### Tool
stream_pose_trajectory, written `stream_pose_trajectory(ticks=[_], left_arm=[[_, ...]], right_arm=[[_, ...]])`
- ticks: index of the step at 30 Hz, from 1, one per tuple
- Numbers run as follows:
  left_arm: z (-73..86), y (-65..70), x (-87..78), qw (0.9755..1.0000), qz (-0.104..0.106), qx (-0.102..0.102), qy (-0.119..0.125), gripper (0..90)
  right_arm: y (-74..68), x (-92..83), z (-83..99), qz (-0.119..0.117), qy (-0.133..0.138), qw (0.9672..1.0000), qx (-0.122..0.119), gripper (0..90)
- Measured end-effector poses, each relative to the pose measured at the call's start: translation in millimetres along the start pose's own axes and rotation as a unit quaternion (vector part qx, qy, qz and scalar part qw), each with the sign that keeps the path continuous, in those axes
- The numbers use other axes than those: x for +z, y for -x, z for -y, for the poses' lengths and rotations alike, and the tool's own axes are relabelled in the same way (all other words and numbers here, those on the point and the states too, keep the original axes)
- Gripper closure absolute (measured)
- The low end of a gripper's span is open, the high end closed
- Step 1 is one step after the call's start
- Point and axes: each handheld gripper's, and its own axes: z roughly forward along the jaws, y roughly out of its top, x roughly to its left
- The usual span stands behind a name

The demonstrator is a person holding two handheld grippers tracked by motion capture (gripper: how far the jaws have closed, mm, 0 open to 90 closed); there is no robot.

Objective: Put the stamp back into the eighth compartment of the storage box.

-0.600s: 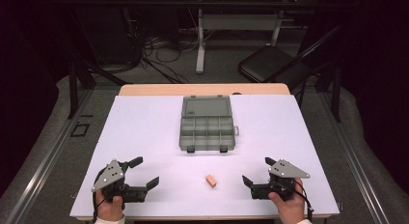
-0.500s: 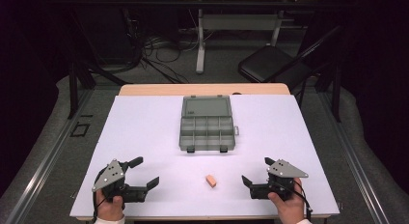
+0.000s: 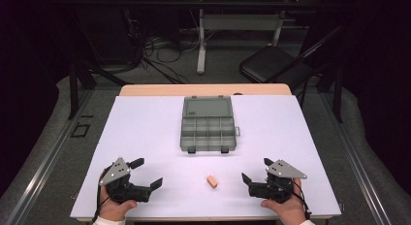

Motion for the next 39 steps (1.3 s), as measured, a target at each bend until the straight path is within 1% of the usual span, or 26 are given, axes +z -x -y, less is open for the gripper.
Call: stream_pose_trajectory(ticks=[1, 2, 3, 5, 6, 9, 10, 13, 14, 15, 18, 20, 21, 22, 25, 27, 29, 31, 32, 34, 35, 36, 39], left_arm=[[-0.1, 0.1, 1.3, 1.0, -0.002, -0.003, 0.001, 0.6], [-0.6, 0.3, 2.0, 1.0, -0.004, -0.003, -0.004, 0.6], [-0.4, 1.1, 3.3, 1.0, -0.003, 0.0, -0.005, 0.6], [-0.3, 3.2, 4.9, 0.9998, -0.013, 0.009, -0.009, 0.6], [-0.3, 3.4, 5.7, 0.9998, -0.013, 0.009, -0.009, 0.6], [0.6, 3.2, 7.2, 0.9998, -0.015, 0.007, -0.009, 0.6], [0.8, 3.0, 7.1, 0.9999, -0.012, 0.008, -0.009, 0.6], [0.8, 2.5, 5.7, 1.0, -0.006, 0.006, -0.005, 0.7], [0.9, 2.7, 5.6, 0.9999, -0.011, 0.007, -0.003, 0.9], [0.9, 2.7, 5.2, 0.9999, -0.012, 0.009, -0.002, 1.4], [1.0, 3.0, 3.9, 0.9999, -0.012, 0.008, 0.005, 6.7], [0.8, 3.1, 2.5, 0.9999, -0.007, 0.003, 0.009, 10.3], [0.8, 3.1, 2.1, 0.9999, -0.009, 0.005, 0.01, 11.9], [0.8, 3.0, 1.9, 0.9999, -0.01, 0.006, 0.011, 13.4], [0.8, 3.2, 2.2, 0.9999, -0.004, 0.007, 0.015, 15.8], [0.8, 3.7, 2.6, 0.9999, -0.001, 0.005, 0.014, 16.6], [0.9, 4.6, 3.7, 1.0, 0.001, -0.001, 0.008, 16.7], [0.9, 5.2, 4.3, 0.9999, 0.007, -0.006, -0.004, 18.2], [1.0, 5.3, 4.7, 0.9999, 0.012, -0.007, -0.008, 20.0], [1.4, 6.1, 5.3, 0.9998, 0.01, -0.009, -0.011, 24.3], [1.5, 6.3, 5.6, 0.9998, 0.012, -0.009, -0.012, 24.5], [1.6, 6.4, 5.8, 0.9998, 0.012, -0.009, -0.014, 24.9], [1.8, 7.4, 6.3, 0.9998, 0.01, -0.006, -0.013, 25.6]], right_arm=[[0.0, 0.0, 0.0, 0.0, 0.0, 1.0, 0.0, 7.6], [-0.4, 0.3, -0.1, -0.002, 0.0, 1.0, 0.001, 7.5], [-1.1, 1.1, 0.0, -0.004, -0.001, 1.0, 0.005, 7.2], [-1.8, 2.3, 0.3, -0.01, -0.009, 0.9999, 0.0, 7.5], [-3.0, 2.7, 0.5, -0.009, -0.01, 0.9999, -0.003, 8.1], [-5.6, 3.3, 0.2, -0.009, -0.007, 0.9999, -0.009, 12.1], [-6.1, 3.6, 0.1, -0.01, -0.007, 0.9999, -0.01, 14.1], [-8.4, 4.3, -0.1, -0.009, -0.01, 0.9997, -0.02, 16.4], [-9.5, 4.6, -0.1, -0.009, -0.012, 0.9996, -0.023, 17.9], [-10.7, 5.1, -0.1, -0.01, -0.012, 0.9996, -0.025, 19.6], [-14.1, 6.6, -0.6, -0.018, -0.017, 0.9993, -0.029, 24.9], [-18.0, 7.9, -1.0, -0.028, -0.024, 0.9989, -0.028, 29.1], [-20.2, 8.4, -1.3, -0.029, -0.028, 0.9988, -0.027, 30.2], [-22.0, 9.3, -1.6, -0.029, -0.029, 0.9986, -0.032, 31.1], [-26.8, 11.8, -2.5, -0.031, -0.025, 0.9986, -0.034, 34.8], [-30.2, 13.7, -4.0, -0.033, -0.02, 0.9984, -0.04, 36.8], [-32.5, 15.3, -5.3, -0.037, -0.015, 0.9984, -0.039, 38.4], [-34.2, 16.0, -6.3, -0.037, -0.012, 0.9986, -0.037, 40.0], [-34.4, 16.5, -6.7, -0.041, -0.007, 0.9986, -0.032, 40.9], [-34.9, 17.5, -7.9, -0.052, 0.001, 0.9984, -0.021, 43.2], [-35.0, 18.2, -8.0, -0.056, 0.001, 0.9983, -0.017, 44.2], [-36.0, 20.3, -8.3, -0.056, -0.007, 0.9983, -0.01, 45.5], [-37.0, 22.6, -8.5, -0.058, -0.009, 0.9982, -0.011, 46.5]])
